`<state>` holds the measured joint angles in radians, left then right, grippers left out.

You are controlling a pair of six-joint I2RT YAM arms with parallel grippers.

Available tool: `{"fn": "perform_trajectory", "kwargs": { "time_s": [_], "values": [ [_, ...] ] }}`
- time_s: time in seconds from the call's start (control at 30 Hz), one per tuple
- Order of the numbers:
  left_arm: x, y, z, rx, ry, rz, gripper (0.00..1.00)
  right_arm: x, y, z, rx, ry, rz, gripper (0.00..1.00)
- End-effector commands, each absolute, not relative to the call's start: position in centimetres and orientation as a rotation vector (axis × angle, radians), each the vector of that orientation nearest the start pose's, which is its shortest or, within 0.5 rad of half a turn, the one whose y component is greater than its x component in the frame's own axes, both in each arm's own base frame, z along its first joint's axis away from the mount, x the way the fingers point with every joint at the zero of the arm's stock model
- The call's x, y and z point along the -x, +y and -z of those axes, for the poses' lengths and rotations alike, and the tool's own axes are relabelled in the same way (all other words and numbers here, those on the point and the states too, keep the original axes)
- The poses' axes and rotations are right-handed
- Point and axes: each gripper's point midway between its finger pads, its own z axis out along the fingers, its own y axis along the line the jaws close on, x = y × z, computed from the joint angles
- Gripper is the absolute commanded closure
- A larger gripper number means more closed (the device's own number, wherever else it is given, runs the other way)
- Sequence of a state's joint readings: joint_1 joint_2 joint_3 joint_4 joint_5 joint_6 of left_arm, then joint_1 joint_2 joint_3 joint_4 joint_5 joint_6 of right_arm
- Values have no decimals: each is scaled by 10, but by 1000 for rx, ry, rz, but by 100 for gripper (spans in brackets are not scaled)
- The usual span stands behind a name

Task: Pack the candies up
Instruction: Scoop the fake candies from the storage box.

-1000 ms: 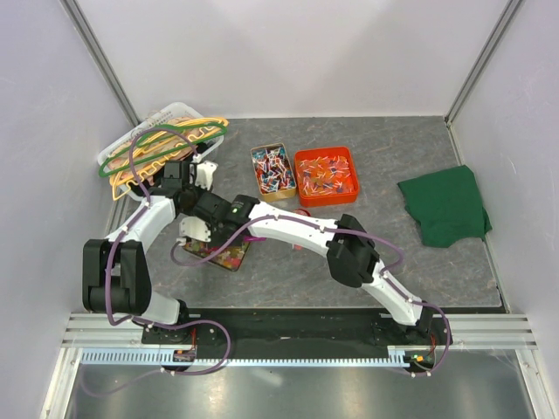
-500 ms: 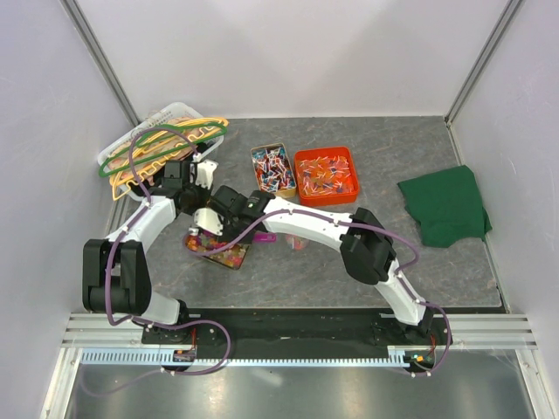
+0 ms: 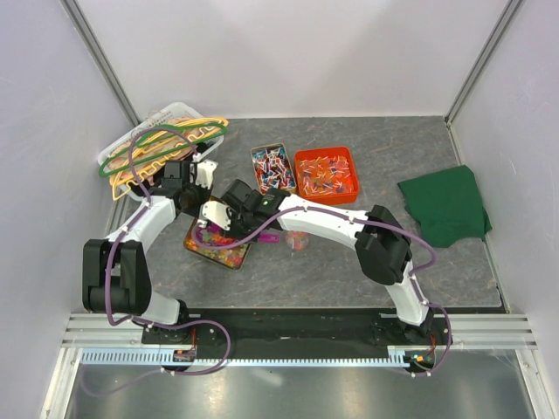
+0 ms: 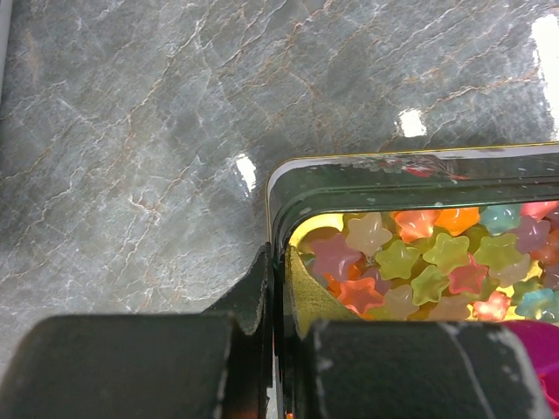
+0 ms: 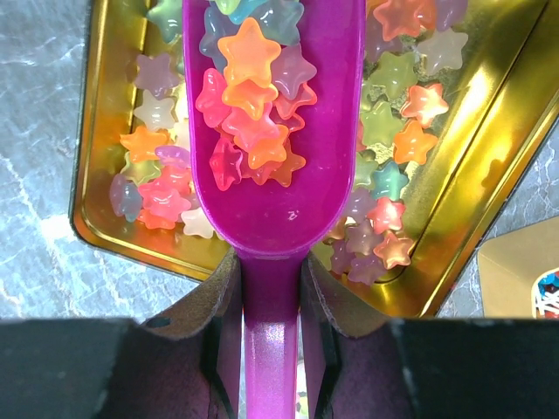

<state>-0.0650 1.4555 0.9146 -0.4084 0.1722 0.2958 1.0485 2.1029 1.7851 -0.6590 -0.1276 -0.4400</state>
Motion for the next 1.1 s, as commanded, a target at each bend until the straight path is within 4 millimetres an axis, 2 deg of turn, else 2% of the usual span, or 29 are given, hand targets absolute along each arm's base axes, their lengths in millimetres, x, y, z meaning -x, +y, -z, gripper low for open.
{"fn": "perform_trajectory", "kwargs": {
  "time_s": [0.0, 0.4, 0.7, 0.9, 1.03, 1.07],
  "values": [
    [-355, -54, -96, -468, 2358, 220, 98, -246, 452, -128, 1752, 1802, -487, 100],
    [-358, -51, -84, -447, 2382, 251, 98, -221, 446, -160, 1854, 1692, -606, 100],
    [-359, -43, -75, -438, 2404, 236, 98, -200, 442, -192, 1931, 1580, -704, 100],
    [-359, -45, -71, -447, 2412, 264, 98, -195, 435, -235, 1918, 1503, -750, 100],
    [-359, -43, -64, -442, 2442, 258, 98, -211, 426, -280, 1837, 1449, -694, 100],
    [-359, -42, -62, -440, 2452, 247, 98, -219, 420, -285, 1822, 1456, -670, 100]
  ]
}}
